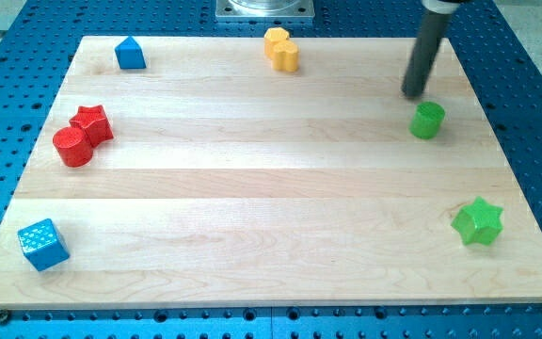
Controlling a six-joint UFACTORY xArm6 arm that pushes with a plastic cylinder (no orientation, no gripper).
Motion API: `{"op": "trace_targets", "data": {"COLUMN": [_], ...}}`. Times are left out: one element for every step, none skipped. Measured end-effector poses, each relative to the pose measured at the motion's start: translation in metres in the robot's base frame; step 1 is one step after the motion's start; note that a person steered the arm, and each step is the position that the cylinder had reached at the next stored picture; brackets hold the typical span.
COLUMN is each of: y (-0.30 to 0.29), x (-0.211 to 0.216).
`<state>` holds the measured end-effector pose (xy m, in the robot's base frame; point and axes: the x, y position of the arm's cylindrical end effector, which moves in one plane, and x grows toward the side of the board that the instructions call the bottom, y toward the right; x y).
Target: Move the green circle left to the green star
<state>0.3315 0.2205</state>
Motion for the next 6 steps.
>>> {"op": "trace_targets", "data": {"y": [-0.004,-0.014,-0.015,-0.020,-0.044,-0.075], "x": [0.068,0.141,0.185,0.167,0.160,0.180]}}
